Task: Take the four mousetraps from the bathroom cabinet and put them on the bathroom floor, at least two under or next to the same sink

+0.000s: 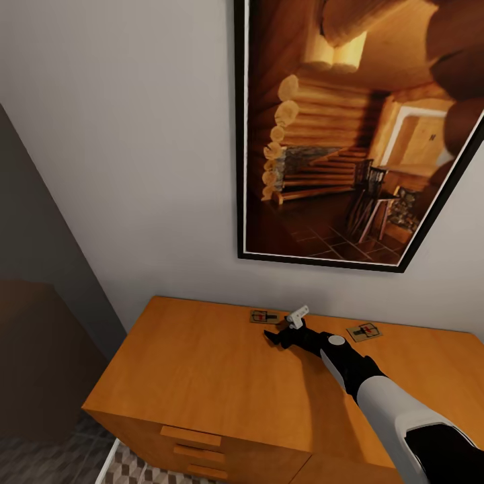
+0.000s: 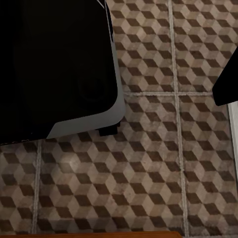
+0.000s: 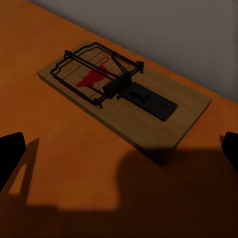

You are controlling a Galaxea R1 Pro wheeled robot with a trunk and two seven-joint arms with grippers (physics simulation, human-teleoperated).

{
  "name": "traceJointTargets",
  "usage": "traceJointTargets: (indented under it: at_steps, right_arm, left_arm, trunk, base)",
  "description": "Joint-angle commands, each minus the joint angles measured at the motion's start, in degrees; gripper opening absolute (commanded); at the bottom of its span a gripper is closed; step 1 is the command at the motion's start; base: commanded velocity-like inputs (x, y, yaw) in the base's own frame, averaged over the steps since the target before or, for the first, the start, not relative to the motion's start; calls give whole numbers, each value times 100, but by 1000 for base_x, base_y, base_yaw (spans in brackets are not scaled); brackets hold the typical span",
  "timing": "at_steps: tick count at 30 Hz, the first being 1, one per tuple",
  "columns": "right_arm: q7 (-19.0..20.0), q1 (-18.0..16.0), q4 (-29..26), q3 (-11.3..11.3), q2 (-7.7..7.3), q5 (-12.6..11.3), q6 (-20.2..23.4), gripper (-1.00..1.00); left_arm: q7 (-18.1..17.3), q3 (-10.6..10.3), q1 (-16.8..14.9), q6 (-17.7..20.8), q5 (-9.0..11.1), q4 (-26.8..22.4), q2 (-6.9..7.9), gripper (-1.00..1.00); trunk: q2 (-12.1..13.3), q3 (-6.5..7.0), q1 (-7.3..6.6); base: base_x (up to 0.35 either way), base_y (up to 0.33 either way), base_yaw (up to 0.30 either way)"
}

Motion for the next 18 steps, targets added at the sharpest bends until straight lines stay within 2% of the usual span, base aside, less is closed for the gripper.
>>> traceJointTargets:
  at_steps: [1, 11, 18]
  right_arm:
    - [-6, -3, 102, 23, -6, 89, -36, 100]
    - [2, -3, 96, 15, -6, 89, -36, 100]
    - [13, -3, 92, 14, -6, 89, -36, 100]
  left_arm:
    - [-23, -48, -8, -34, 55, 22, -3, 100]
    - [-23, -48, -8, -35, 57, 22, -3, 100]
    - [-23, -48, -8, -38, 59, 22, -1, 100]
  trunk:
    - [-9, -12, 4]
    - [-9, -12, 4]
    - [-9, -12, 4]
  base:
    - [0, 0, 0]
    - [5, 0, 0]
    - [95, 0, 0]
